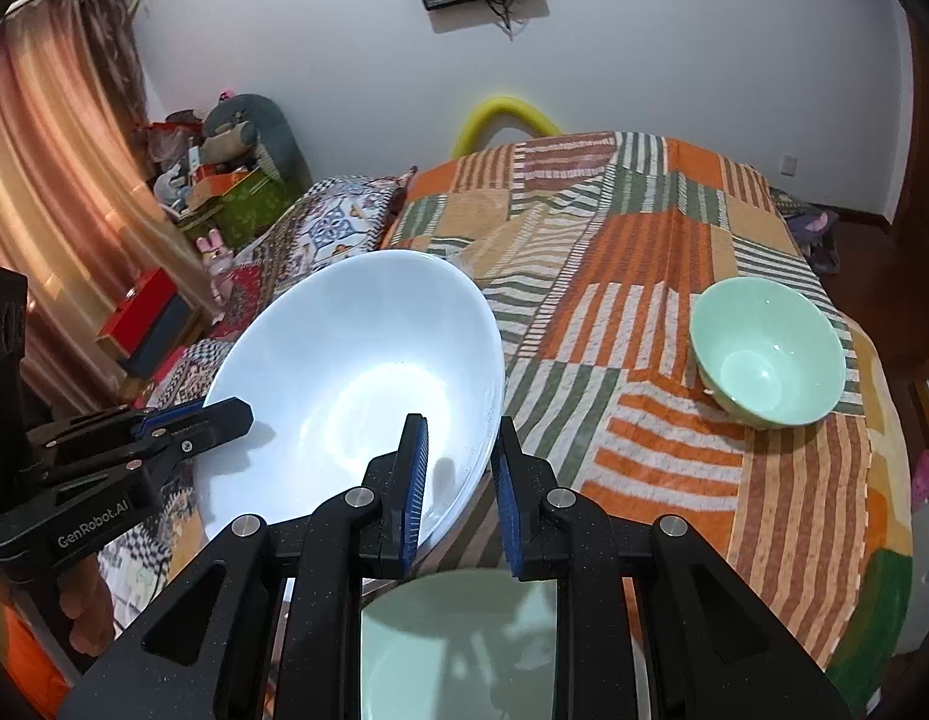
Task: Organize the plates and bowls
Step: 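Lift and carry the white bowl with both tools toward the pink bowl, then lower the white bowl onto the pink bowl and open both tools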
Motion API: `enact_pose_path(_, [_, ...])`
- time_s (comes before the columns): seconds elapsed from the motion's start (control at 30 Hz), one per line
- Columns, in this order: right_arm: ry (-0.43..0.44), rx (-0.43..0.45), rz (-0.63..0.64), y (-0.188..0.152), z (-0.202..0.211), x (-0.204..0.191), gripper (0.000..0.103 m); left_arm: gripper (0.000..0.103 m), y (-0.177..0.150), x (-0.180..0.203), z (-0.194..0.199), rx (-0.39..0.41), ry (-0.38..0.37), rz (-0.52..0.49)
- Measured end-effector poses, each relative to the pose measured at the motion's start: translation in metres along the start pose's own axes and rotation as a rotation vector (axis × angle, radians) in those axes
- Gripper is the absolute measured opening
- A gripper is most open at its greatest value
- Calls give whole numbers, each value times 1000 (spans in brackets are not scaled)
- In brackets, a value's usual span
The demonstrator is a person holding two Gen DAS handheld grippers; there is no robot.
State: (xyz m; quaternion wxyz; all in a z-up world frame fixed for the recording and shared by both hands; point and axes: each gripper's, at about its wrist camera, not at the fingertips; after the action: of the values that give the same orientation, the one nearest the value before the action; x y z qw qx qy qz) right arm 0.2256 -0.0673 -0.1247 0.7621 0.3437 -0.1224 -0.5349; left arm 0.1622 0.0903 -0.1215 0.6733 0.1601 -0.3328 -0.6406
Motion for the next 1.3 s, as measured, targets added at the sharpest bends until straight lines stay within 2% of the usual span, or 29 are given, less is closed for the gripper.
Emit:
enact_pose_path(0.3, [49, -14, 28, -17, 2, -26, 19, 12, -32, -17, 32, 18, 41, 42])
enact_pose_path(0.6, [98, -56, 68, -37, -6, -54, 20, 12, -65, -43, 44, -6, 82, 87])
enact_pose_path(0.93, [126, -114, 109, -56, -17, -78, 20, 12, -92, -65, 42, -40, 116, 128])
enact_pose_path(1.3, [116, -178, 154, -70, -35, -98, 20, 12, -116, -89, 26, -94, 128, 189])
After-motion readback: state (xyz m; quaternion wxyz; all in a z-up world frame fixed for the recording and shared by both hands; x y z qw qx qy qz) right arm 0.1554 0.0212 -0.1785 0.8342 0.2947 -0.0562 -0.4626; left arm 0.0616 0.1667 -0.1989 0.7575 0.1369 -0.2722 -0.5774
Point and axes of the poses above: each gripper's, at about its wrist camera, not at the fingertips, and z roughly against the way its jaws point, x to its right, y to its top, and after that the axes turned 10 degrees about -y, right-handed
